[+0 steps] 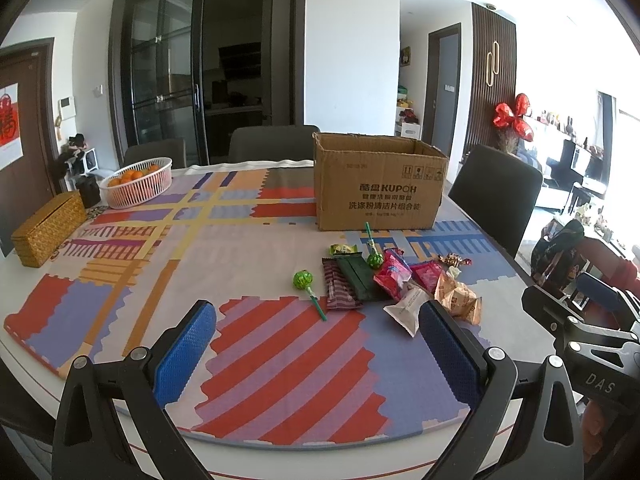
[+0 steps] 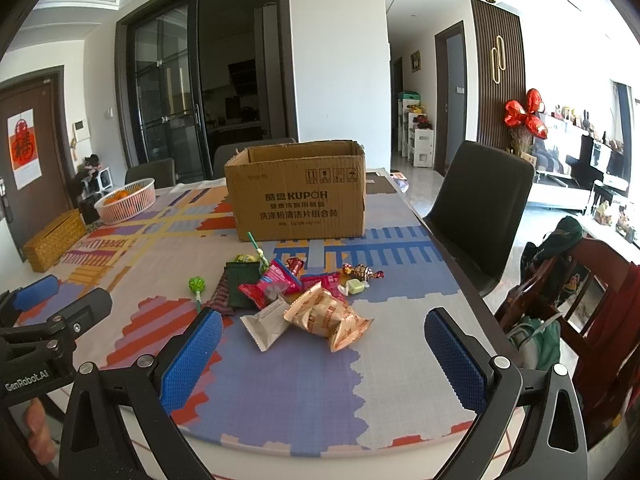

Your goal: Organize snacks

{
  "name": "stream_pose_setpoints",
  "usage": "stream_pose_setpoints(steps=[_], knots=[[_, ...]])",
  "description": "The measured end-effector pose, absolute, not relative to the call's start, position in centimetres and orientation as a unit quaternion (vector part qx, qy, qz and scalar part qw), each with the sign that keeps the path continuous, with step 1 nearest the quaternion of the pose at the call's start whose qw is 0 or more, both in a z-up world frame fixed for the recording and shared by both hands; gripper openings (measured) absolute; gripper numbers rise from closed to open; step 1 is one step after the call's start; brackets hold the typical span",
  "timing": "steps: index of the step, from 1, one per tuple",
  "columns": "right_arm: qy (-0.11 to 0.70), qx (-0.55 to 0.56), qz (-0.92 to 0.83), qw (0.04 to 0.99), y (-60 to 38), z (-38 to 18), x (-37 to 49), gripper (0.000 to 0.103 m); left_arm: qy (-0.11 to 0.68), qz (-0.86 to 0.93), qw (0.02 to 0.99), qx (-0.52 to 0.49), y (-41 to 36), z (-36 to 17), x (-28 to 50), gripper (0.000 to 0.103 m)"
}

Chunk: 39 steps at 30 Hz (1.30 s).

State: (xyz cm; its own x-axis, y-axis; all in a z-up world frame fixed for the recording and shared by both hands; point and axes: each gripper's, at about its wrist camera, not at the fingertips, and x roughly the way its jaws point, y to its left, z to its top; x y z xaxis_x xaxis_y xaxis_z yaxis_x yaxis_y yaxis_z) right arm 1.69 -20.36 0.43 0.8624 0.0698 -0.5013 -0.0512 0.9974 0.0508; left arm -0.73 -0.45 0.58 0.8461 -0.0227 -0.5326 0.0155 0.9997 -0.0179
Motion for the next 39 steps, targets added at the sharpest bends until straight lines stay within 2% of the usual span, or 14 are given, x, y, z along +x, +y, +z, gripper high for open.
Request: stream_pose_setpoints(steps=[21, 33, 39], knots=[[0.276, 0.004, 0.044, 0.96, -20.4, -0.6, 2.2, 0.102, 0.297, -0.048, 0.953, 0.033, -2.2, -0.9, 1.4, 0.102], [0.334, -0.061, 0.106, 0.935, -21.0, -3.2, 8.7, 0.101, 0.331, -0.156, 0.928, 0.073, -5.1, -3.0, 6.7, 0.084], [0.368, -0.087, 0.124, 0.918, -21.1, -4.7, 11.4, 0.094, 0.347, -0.199, 0.911, 0.104, -6.6, -4.5, 9.0, 0.071]])
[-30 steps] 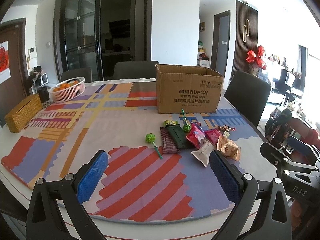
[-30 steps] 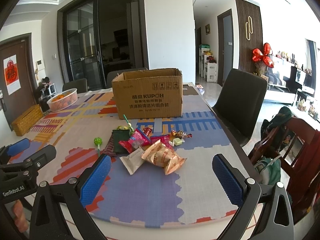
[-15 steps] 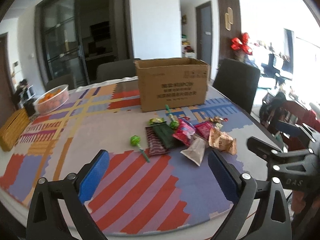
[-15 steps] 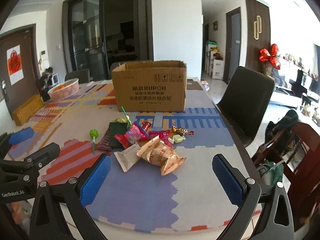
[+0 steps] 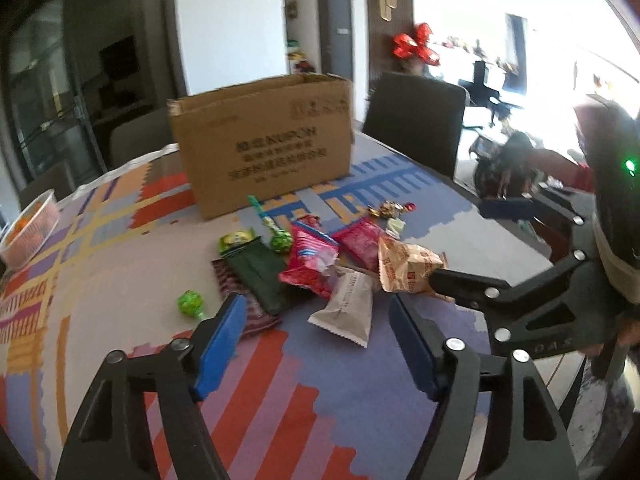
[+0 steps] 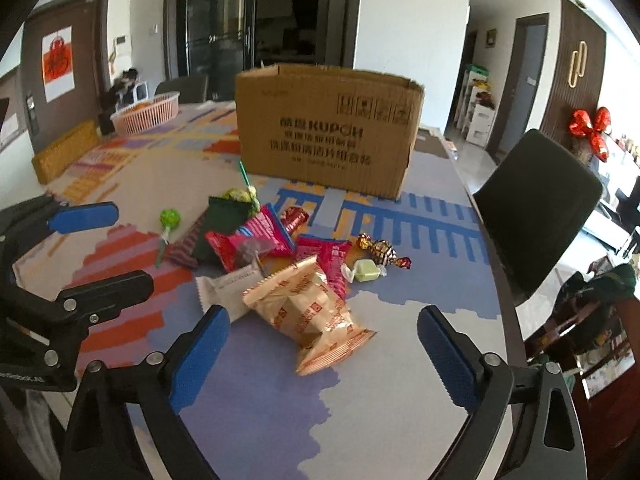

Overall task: Organize snacks
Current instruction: 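Grasp the beige biscuit bag with the right gripper while the left grasps the white packet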

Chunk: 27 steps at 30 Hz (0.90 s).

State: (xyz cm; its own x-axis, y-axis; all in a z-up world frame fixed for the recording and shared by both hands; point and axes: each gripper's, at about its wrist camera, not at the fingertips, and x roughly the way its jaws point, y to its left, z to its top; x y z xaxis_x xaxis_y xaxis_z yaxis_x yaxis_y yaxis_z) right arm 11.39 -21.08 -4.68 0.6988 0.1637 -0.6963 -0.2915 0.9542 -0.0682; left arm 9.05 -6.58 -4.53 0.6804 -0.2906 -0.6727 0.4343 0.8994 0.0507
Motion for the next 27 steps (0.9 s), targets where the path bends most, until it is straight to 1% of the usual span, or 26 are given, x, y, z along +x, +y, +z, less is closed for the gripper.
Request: stream_pose_setpoints(steps=[2, 5, 7, 11, 13, 18, 20, 24, 27], knots=[[0.375, -0.098, 0.127, 0.913, -21.1, -5.2, 12.1, 0.091, 0.352, -0.216, 0.904, 0.111, -7.2, -5.0, 9.7, 0.064], [0.385, -0.105, 0.139, 0.906, -21.2, -5.8, 12.9, 0.087, 0.365, -0.242, 0.892, 0.114, -7.8, -5.8, 10.6, 0.058], [0.393, -0.103, 0.151, 0.901, -21.3, -6.2, 13.4, 0.084, 0.369, -0.253, 0.887, 0.114, -8.1, -6.2, 11.1, 0.057], [0.408, -0.102, 0.167, 0.892, -21.5, -6.9, 14.5, 0.077, 0.379, -0.263, 0.879, 0.118, -8.6, -7.0, 12.0, 0.045], [0.414, -0.098, 0.172, 0.888, -21.6, -7.2, 15.0, 0.076, 0.386, -0.271, 0.874, 0.113, -8.8, -7.4, 12.5, 0.041], [0.417, -0.098, 0.186, 0.884, -21.5, -7.5, 15.5, 0.071, 0.385, -0.281, 0.871, 0.117, -9.2, -7.9, 12.9, 0.041], [0.417, -0.098, 0.192, 0.883, -21.4, -7.7, 15.6, 0.067, 0.392, -0.283, 0.867, 0.118, -9.4, -8.2, 13.1, 0.041], [0.424, -0.091, 0.199, 0.879, -21.5, -8.2, 15.9, 0.063, 0.397, -0.281, 0.864, 0.128, -9.8, -9.0, 13.5, 0.04], [0.43, -0.083, 0.198, 0.877, -21.7, -8.6, 16.0, 0.058, 0.403, -0.28, 0.862, 0.129, -10.0, -9.3, 13.7, 0.039]])
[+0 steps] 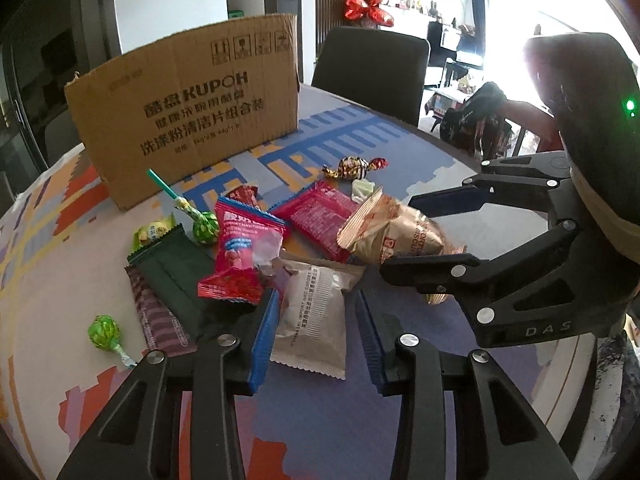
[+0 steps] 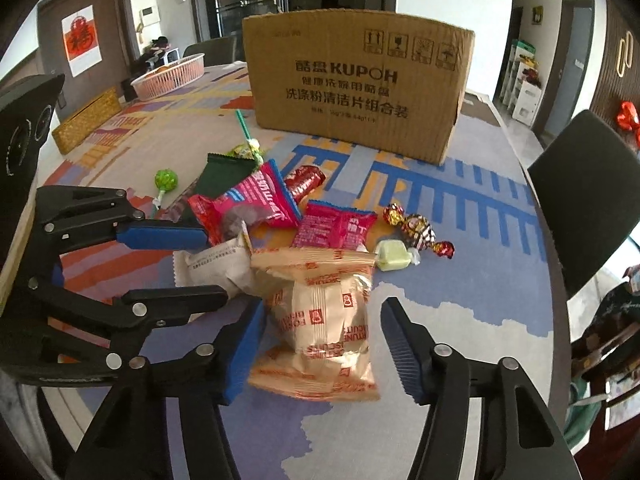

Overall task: Organize snacks
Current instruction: 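Grasp the beige biscuit bag with the right gripper while the left grasps the white packet, then carry the biscuit bag and white packet into the box and release both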

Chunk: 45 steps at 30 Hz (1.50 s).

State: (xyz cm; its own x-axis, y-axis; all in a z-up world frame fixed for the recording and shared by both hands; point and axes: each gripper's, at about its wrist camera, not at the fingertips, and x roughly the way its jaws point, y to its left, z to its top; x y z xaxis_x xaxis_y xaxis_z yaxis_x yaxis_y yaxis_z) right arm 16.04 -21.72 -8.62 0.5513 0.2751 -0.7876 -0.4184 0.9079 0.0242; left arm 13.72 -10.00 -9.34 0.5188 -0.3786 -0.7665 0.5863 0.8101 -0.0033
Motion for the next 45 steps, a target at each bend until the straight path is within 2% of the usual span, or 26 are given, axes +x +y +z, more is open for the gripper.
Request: stream_pose_setpoints(steps=[18, 31, 45], knots=[[0.447, -0.014, 0.181, 0.876, -22.5, -8.7, 15.7, 0.047, 0.422, -0.252, 0.865, 0.102, -10.4, -9.8, 13.9, 0.03], [0.398, 0.005, 0.138, 0.907, -22.6, -4.8, 13.9, 0.047, 0.381, -0.216, 0.897, 0.057, -8.0, -4.8, 12.4, 0.03], [0.319, -0.006, 0.118, 0.94, -20.4, 1.4, 15.3, 0.047, 0.313, -0.16, 0.936, 0.035, -4.5, 1.6, 14.6, 0.03]])
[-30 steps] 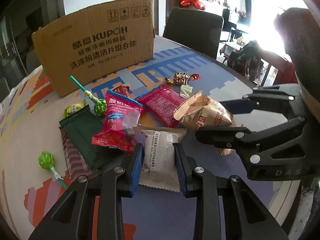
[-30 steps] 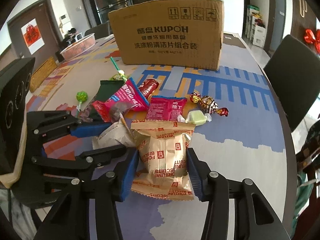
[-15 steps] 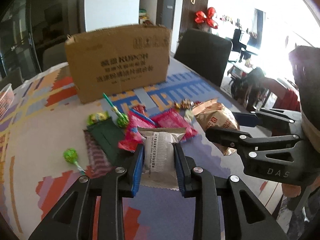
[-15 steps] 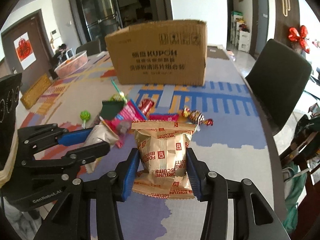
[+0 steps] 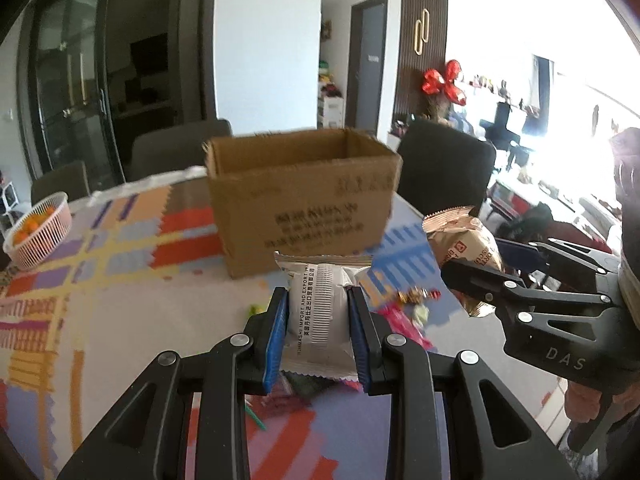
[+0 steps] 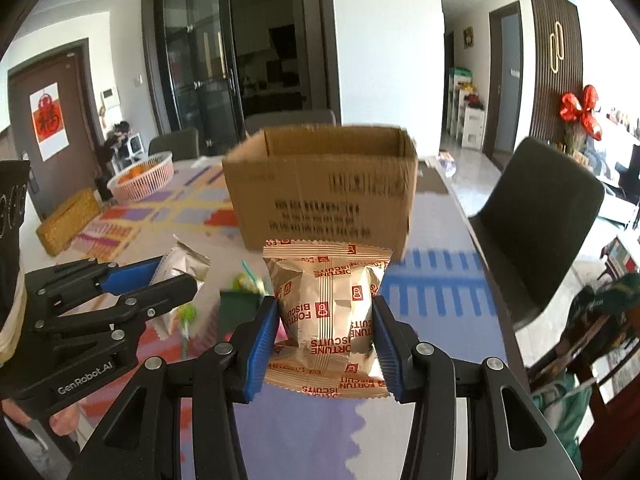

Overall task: Organize snacks
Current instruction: 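Carry the biscuit bag and white packet into the box and release both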

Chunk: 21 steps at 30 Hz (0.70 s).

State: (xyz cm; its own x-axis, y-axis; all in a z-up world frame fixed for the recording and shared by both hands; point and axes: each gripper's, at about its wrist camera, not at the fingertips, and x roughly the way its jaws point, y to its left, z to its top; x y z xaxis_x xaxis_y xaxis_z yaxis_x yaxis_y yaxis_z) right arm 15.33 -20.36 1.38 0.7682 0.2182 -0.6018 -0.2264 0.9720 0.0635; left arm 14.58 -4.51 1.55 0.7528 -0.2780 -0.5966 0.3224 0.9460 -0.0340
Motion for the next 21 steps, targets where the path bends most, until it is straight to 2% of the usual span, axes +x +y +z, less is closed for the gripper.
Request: stream_pose_setpoints(steps=[13, 21], knots=[[0.281, -0.015, 0.127, 0.951, -18.5, 7.0, 21.3, 0.047, 0.266, -0.141, 0.953, 0.045, -2.7, 7.8, 19.6, 0.03], [0.283, -0.03, 0.124, 0.951, -18.1, 8.9, 25.5, 0.047, 0.282, -0.128, 0.948, 0.065, -2.9, 9.8, 24.9, 0.03]])
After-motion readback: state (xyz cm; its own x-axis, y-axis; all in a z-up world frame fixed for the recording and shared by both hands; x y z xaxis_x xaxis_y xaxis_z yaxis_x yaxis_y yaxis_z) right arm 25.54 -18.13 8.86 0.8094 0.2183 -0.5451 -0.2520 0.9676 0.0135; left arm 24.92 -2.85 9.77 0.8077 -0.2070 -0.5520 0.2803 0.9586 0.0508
